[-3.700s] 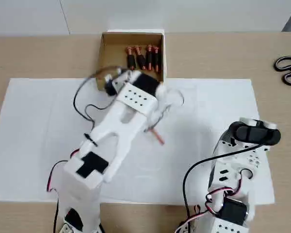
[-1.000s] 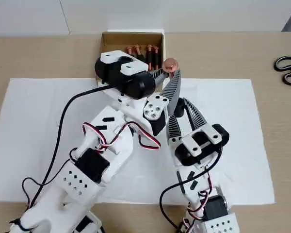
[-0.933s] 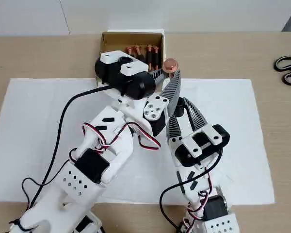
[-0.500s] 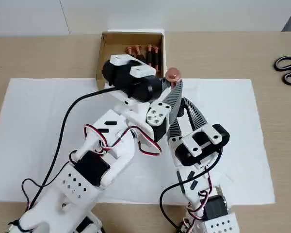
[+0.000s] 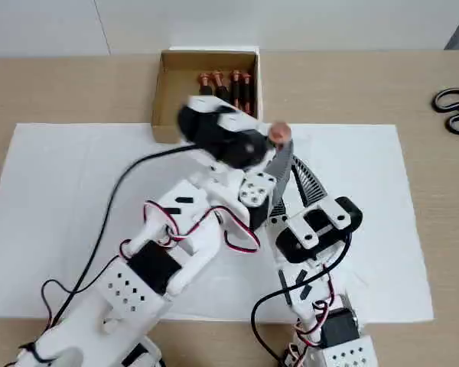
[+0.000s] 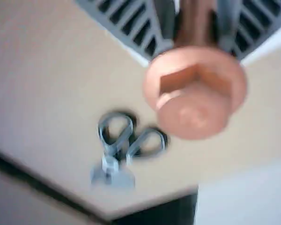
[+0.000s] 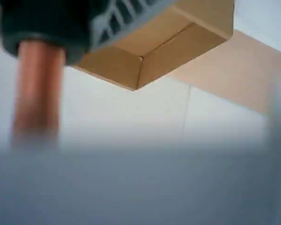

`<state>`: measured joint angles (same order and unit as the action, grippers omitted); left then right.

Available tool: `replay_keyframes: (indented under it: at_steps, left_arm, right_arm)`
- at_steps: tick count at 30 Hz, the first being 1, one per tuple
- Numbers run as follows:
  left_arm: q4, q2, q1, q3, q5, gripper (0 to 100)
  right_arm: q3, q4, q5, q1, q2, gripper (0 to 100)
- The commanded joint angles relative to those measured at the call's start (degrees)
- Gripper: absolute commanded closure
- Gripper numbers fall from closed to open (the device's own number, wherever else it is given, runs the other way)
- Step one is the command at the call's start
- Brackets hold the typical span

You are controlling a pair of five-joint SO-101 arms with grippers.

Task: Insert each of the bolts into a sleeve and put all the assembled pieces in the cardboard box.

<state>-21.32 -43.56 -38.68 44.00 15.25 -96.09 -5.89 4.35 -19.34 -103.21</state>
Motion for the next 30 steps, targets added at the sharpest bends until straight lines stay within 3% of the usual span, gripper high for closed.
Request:
replay_keyframes:
  at_steps: [1, 9, 17, 21, 25, 30]
  left_arm:
    - [0.9, -1.0, -1.8, -0.6, 0.1, 99]
    - [0.5, -1.1, -0.3, -0.7, -0.3, 98]
    - [-7.7, -0.9, 0.4, -2.8, -0.4, 71]
    - [-7.6, -1.1, 0.5, -2.8, -0.4, 71]
    - [-5.3, -0.8, 6.9, -4.3, -0.6, 71]
    - [-4.4, -1.1, 11.3, -5.0, -6.4, 71]
  right_arm:
    - [-0.4, 1.3, -0.6, 0.0, -0.6, 99.4]
    - [-0.4, 1.3, -0.6, 0.0, -0.7, 99.4]
    - [-0.4, 1.3, -0.6, 0.0, -0.7, 99.4]
    - [-0.4, 1.3, -0.6, 0.0, -0.7, 99.4]
    - [-0.4, 1.3, -0.6, 0.0, -0.7, 99.4]
    - [-0.4, 0.1, -0.8, 0.0, -0.7, 99.4]
